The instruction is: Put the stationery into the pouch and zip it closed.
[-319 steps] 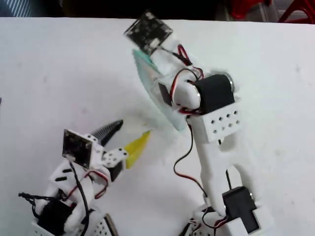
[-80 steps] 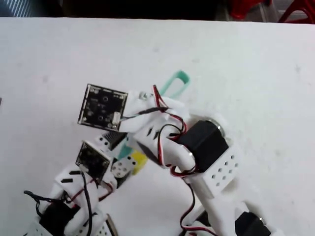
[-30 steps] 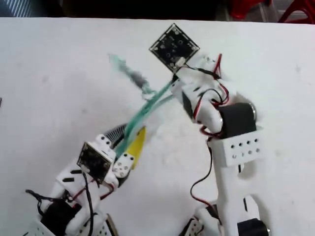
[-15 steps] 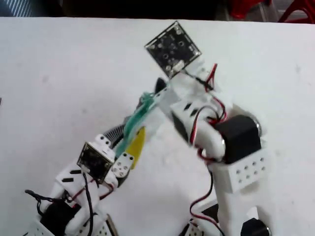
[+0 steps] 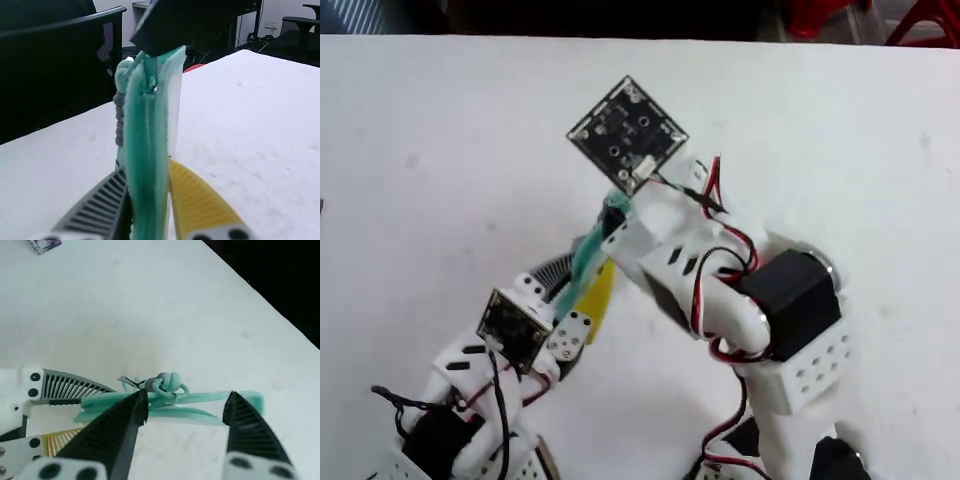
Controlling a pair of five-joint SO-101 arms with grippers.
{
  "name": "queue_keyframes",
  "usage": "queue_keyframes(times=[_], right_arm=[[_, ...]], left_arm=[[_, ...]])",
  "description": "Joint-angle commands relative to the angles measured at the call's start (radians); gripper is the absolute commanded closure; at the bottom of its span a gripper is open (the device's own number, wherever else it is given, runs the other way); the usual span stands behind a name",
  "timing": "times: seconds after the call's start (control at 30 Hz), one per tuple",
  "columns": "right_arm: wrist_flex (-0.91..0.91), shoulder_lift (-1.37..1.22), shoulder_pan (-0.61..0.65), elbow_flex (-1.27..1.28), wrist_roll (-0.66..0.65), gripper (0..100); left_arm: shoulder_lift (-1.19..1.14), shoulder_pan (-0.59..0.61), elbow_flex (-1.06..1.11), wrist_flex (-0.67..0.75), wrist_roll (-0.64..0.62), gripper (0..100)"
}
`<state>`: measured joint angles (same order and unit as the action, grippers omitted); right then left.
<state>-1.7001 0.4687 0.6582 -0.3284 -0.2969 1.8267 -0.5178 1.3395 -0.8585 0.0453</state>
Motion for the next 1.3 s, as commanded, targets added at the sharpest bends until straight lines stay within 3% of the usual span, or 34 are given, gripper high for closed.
queue_keyframes(times=[0.0, 0.1, 0.5, 0.63, 0.73, 0.87, 1.1, 1.27], right_arm=[[-0.019, 0.027, 0.005, 0.034, -0.006, 76.9], [-0.008, 0.012, 0.007, 0.066, -0.006, 78.1], [0.058, -0.133, 0.001, 0.066, -0.011, 98.5], [0.051, -0.134, 0.007, 0.071, -0.012, 98.1], [0.028, -0.134, 0.001, 0.071, -0.012, 98.1], [0.010, -0.134, 0.005, 0.072, -0.014, 98.1], [0.008, -0.143, 0.045, 0.074, -0.014, 98.1], [0.013, -0.143, 0.056, 0.074, -0.014, 98.1]], left_arm=[[0.007, 0.007, -0.006, -0.006, 0.006, 98], [0.007, 0.004, -0.006, -0.006, 0.006, 98], [0.007, 0.002, 0.006, 0.000, 0.006, 97], [0.007, 0.008, -0.029, -0.014, -0.017, 85], [0.007, 0.048, -0.037, -0.038, -0.155, 76], [0.007, 0.128, -0.037, 0.009, -0.192, 76], [0.007, 0.131, -0.035, 0.035, -0.192, 77], [0.007, 0.130, -0.081, 0.029, -0.178, 98]])
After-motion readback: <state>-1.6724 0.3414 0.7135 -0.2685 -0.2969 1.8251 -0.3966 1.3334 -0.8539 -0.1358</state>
